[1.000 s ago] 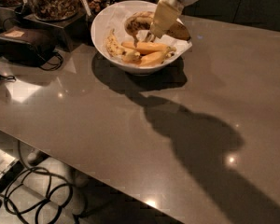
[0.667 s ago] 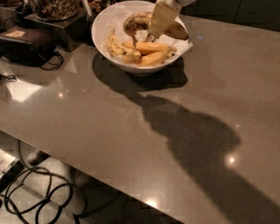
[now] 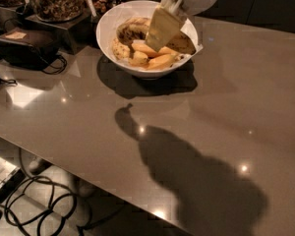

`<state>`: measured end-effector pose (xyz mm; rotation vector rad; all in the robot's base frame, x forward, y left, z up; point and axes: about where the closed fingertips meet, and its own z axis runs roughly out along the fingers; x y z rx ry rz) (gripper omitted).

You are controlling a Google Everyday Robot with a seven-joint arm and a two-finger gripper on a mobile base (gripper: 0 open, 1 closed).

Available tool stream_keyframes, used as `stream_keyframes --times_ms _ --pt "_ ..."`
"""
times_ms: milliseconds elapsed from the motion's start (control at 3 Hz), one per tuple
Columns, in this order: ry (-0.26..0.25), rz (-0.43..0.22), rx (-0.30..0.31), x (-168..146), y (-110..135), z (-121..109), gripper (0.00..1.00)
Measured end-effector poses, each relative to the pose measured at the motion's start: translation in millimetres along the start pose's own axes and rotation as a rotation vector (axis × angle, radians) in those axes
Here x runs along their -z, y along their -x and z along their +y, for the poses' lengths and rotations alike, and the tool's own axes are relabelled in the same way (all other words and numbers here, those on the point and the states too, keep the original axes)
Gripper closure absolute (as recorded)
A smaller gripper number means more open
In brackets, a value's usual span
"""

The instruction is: Pick banana from white bowl

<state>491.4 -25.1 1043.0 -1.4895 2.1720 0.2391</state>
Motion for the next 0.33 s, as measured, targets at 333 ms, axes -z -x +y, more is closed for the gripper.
stream_keyframes --times_ms 333 --pt "0.001 0.001 0.000 -0.4 -0.4 0.5 1.00"
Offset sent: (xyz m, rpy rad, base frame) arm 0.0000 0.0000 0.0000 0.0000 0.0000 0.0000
